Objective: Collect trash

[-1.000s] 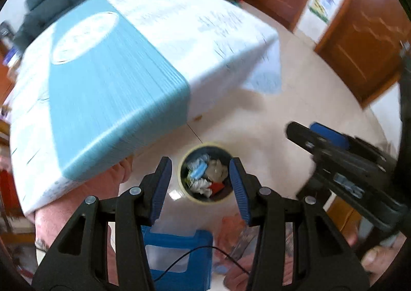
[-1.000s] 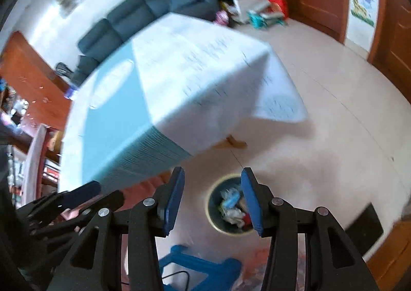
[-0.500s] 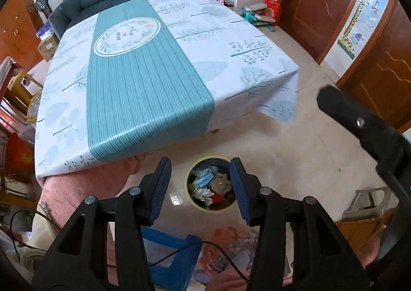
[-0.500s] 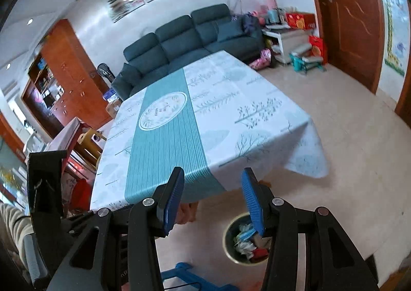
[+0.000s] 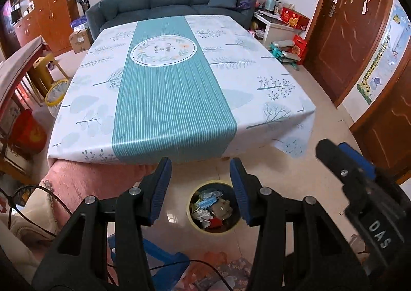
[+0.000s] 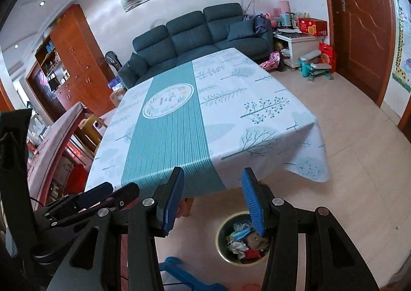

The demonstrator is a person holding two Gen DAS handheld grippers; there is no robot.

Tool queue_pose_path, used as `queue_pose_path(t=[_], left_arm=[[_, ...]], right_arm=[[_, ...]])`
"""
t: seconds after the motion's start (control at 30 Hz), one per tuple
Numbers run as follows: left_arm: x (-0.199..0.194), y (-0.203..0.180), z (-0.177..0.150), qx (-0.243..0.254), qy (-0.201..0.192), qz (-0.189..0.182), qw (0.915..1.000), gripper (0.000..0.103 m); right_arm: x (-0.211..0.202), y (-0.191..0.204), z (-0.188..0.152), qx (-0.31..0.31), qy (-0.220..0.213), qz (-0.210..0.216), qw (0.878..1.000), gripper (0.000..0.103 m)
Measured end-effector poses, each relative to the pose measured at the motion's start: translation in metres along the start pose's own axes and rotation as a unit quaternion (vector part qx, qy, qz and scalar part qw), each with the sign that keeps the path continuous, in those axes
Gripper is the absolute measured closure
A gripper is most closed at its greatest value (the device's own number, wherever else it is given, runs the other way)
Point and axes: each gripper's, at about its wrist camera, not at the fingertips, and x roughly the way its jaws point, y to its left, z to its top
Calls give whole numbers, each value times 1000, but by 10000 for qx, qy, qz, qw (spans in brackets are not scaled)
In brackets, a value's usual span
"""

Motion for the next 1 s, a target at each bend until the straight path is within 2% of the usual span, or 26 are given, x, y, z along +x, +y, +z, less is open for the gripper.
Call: queue_pose_path(t=[0.17, 0.57, 1.0], left_arm=[[3, -2, 0, 30, 18, -56, 10000, 59], [13, 5, 2, -216, 51, 147, 9996, 59], [21, 7, 2, -227, 145, 269, 9993, 59]], right_arm=[[11, -3, -2, 16, 101, 36, 9999, 56], [33, -6, 0, -43, 270, 80, 9996, 56], [49, -8, 4, -136, 308, 27, 9994, 56]])
